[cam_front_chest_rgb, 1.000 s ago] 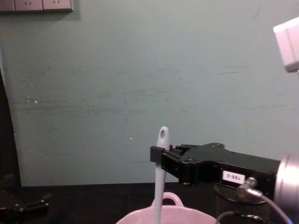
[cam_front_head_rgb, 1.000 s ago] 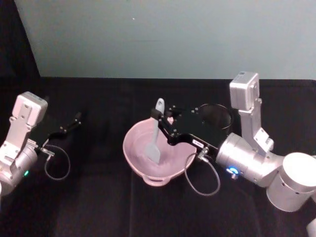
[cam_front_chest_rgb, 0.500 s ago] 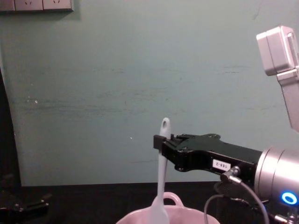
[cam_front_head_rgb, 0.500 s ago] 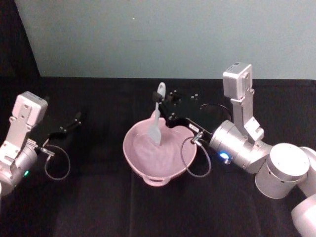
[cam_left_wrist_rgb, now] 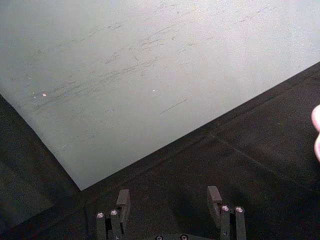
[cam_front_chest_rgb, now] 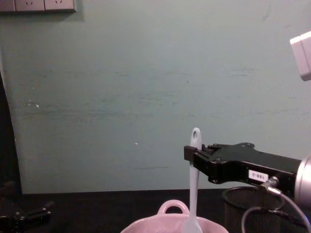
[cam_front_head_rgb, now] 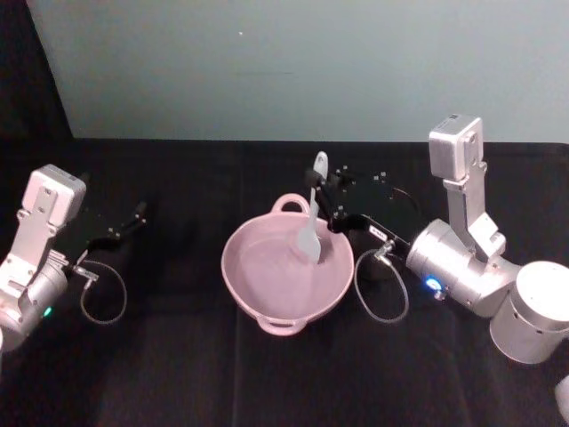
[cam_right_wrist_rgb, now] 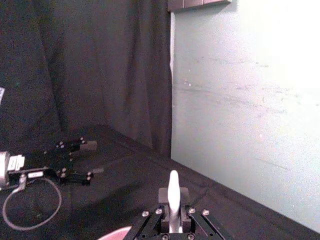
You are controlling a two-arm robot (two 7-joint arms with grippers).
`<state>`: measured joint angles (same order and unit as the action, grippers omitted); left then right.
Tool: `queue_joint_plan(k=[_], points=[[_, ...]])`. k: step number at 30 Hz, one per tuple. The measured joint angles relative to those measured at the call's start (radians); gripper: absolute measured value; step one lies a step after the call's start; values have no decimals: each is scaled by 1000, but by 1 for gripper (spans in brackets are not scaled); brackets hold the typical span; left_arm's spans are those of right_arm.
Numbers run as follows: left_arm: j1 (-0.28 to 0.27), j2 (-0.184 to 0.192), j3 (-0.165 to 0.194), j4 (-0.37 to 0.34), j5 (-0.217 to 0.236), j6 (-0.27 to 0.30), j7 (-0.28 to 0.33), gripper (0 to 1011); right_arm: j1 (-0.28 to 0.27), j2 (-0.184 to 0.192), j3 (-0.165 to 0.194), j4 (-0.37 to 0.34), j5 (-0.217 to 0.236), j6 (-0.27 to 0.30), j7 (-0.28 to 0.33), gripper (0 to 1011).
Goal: Use the one hand to pick up the spoon and stir the clear water in the bowl.
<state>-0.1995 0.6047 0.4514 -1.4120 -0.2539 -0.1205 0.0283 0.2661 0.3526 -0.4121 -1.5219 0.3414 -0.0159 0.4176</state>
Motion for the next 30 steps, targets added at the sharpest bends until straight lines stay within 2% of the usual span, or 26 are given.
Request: queue_joint_plan(k=[11, 17, 24, 30], points=[[0, 0, 0, 0, 0, 0, 0, 1011, -71, 45, 7, -112, 46, 51, 27, 124], [0, 0, 0, 0, 0, 0, 0, 1011, -86, 49, -14, -141, 61, 58, 37, 125], [0, 0, 0, 0, 0, 0, 0, 1011, -68, 21, -46, -113, 54, 35, 34, 125], [0, 0, 0, 0, 0, 0, 0, 1011, -32, -22, -63, -48, 22, -8, 14, 125]])
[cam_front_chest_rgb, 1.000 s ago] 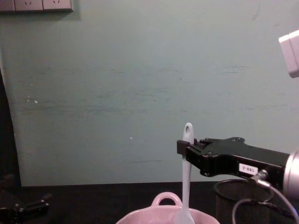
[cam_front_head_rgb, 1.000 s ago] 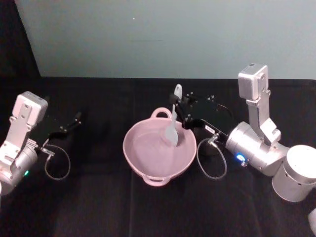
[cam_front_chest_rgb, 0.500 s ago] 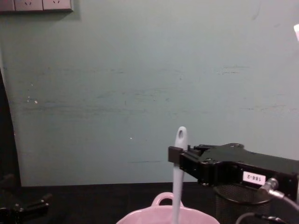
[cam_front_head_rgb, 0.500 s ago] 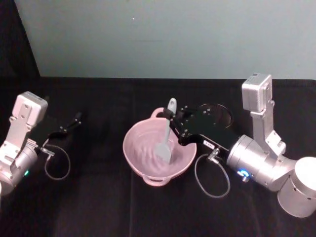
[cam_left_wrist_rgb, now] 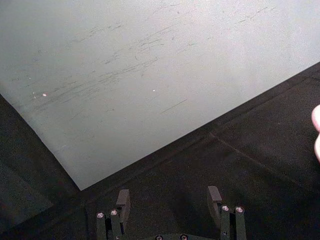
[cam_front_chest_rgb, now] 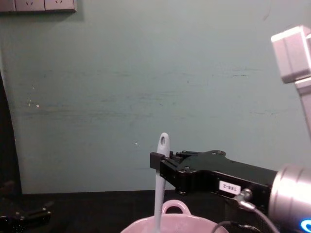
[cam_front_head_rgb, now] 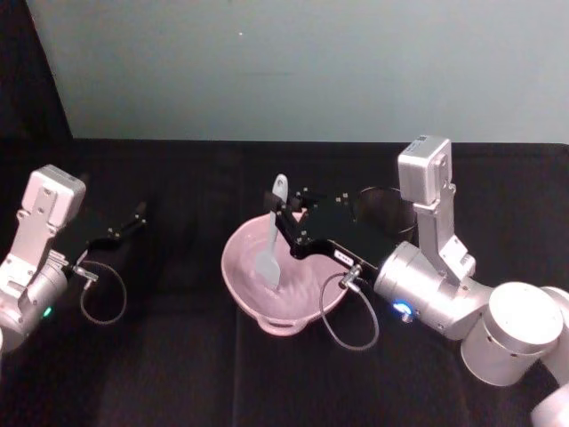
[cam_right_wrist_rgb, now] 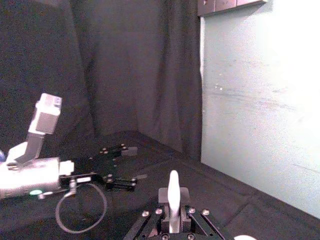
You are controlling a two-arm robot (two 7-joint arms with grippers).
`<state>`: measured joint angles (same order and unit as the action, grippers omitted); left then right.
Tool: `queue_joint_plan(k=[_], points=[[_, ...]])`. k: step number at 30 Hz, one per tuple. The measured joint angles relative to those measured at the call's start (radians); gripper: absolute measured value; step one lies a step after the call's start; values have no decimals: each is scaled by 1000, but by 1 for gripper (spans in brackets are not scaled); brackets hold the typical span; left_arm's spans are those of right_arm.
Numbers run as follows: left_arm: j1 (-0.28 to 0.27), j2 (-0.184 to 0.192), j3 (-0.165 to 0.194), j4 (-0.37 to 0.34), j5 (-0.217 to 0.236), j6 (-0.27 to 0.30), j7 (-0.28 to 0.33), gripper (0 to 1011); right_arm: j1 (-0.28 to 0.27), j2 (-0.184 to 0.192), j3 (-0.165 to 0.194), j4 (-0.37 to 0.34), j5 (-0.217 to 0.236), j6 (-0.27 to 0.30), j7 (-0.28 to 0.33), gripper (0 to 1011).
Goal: Use the one hand to pick up the spoon and stir the clear water in the bowl.
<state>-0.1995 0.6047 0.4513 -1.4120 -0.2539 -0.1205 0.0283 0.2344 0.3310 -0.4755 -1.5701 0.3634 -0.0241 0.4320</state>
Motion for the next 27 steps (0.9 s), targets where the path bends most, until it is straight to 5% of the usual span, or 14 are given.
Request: queue_joint_plan(k=[13, 27], points=[[0, 0, 0, 0, 0, 0, 0, 1011, 45, -50, 23, 94, -78, -73, -47, 125], [0, 0, 0, 0, 0, 0, 0, 1011, 1, 2, 87, 41, -84, -35, -39, 125]])
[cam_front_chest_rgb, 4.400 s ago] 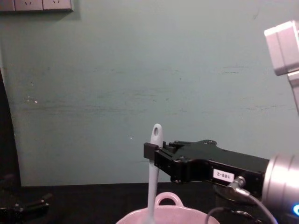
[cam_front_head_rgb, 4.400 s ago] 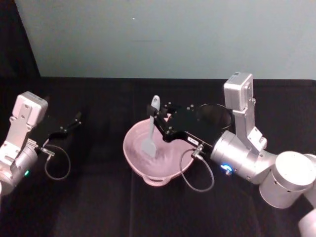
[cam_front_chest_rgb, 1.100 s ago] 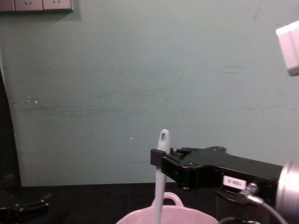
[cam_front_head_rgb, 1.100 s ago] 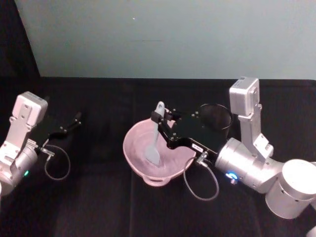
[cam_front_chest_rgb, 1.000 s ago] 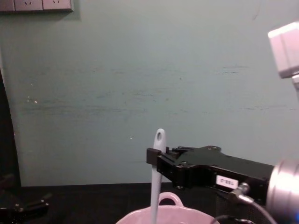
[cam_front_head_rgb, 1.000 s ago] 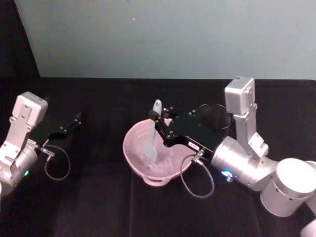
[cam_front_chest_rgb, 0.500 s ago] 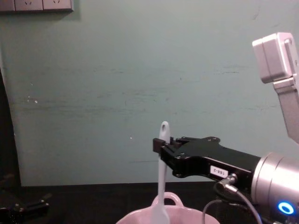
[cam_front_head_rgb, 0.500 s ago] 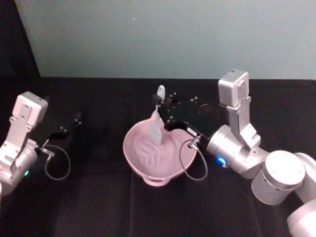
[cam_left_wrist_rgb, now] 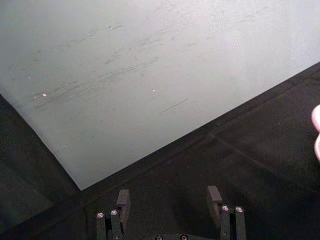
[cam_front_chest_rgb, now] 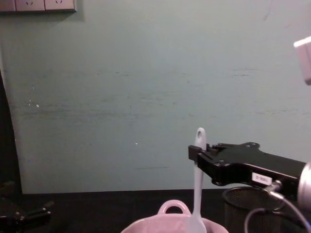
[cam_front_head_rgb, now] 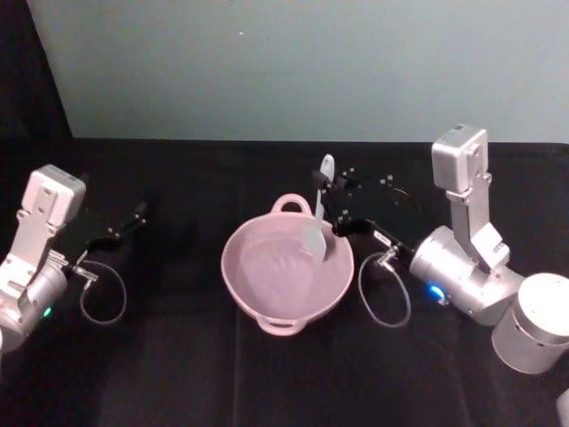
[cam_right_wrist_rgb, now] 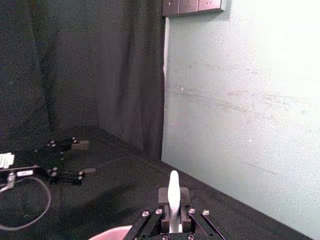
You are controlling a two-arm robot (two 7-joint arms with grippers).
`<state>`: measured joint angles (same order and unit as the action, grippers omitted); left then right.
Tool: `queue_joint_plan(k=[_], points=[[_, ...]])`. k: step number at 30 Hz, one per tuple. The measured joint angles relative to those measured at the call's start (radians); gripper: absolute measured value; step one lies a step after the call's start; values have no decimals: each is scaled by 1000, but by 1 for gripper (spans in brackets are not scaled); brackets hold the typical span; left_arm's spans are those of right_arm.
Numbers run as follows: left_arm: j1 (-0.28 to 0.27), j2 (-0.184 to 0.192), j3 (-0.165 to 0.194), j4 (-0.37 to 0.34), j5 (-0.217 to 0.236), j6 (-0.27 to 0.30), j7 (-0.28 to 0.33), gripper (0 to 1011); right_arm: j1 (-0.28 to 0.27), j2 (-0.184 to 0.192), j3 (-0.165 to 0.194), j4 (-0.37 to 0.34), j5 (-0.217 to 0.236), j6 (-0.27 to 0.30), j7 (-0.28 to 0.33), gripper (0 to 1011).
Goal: Use the one hand to pick up the spoon and stir the clear water in the bowl.
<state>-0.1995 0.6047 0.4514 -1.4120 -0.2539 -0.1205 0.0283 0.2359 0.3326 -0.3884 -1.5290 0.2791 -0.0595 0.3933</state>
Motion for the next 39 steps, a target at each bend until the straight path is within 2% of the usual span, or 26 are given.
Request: queue_joint_plan(k=[9, 12, 19, 22, 30, 35, 39], points=[[0, 0, 0, 0, 0, 0, 0, 1011, -62, 38, 10, -91, 55, 43, 39, 125], [0, 0, 0, 0, 0, 0, 0, 1011, -77, 45, -2, -119, 71, 50, 49, 125], [0, 0, 0, 0, 0, 0, 0, 1011, -79, 41, -33, -133, 81, 55, 57, 125], [0, 0, 0, 0, 0, 0, 0, 1011, -62, 28, -53, -116, 78, 51, 58, 125], [0, 0, 0, 0, 0, 0, 0, 1011, -9, -16, -77, -43, 51, 8, 46, 125], [0, 0, 0, 0, 0, 0, 0, 1011, 24, -47, -79, 16, 21, -36, 24, 125], [0, 0, 0, 0, 0, 0, 0, 1011, 46, -67, -66, 58, -6, -67, 1, 125]])
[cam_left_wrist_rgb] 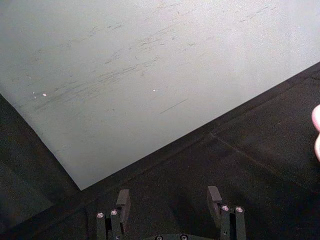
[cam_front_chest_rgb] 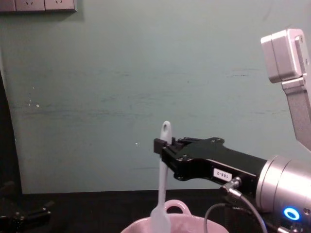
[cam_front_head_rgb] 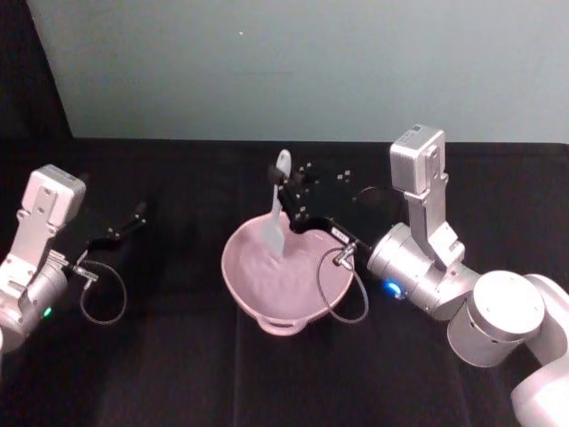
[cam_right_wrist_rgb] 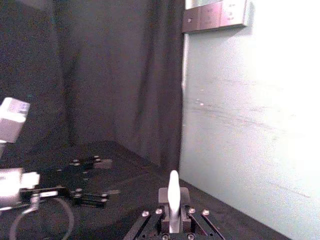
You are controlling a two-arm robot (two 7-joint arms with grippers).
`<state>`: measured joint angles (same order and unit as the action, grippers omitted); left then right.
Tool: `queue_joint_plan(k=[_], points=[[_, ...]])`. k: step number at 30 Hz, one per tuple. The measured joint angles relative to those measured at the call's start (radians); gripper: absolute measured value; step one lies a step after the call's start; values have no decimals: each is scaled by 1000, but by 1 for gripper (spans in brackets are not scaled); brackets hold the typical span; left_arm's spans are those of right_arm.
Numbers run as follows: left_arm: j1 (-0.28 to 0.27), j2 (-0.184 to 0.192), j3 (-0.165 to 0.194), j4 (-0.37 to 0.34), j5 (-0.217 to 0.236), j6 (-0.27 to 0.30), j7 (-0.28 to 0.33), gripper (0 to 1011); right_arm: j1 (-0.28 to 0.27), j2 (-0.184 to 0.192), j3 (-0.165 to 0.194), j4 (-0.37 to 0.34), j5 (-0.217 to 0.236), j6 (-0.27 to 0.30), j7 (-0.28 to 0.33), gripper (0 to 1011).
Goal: Use the one hand to pick up the spoon and stir the clear water in the bowl.
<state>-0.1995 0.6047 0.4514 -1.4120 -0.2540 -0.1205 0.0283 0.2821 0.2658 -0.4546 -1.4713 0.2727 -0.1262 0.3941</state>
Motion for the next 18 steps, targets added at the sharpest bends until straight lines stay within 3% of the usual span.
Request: queue_joint_plan(k=[9, 18], points=[[0, 0, 0, 0, 0, 0, 0, 1011, -8, 14, 36, 0, -28, -5, -15, 125], [0, 0, 0, 0, 0, 0, 0, 1011, -74, 59, 72, -82, -24, 22, -6, 125]])
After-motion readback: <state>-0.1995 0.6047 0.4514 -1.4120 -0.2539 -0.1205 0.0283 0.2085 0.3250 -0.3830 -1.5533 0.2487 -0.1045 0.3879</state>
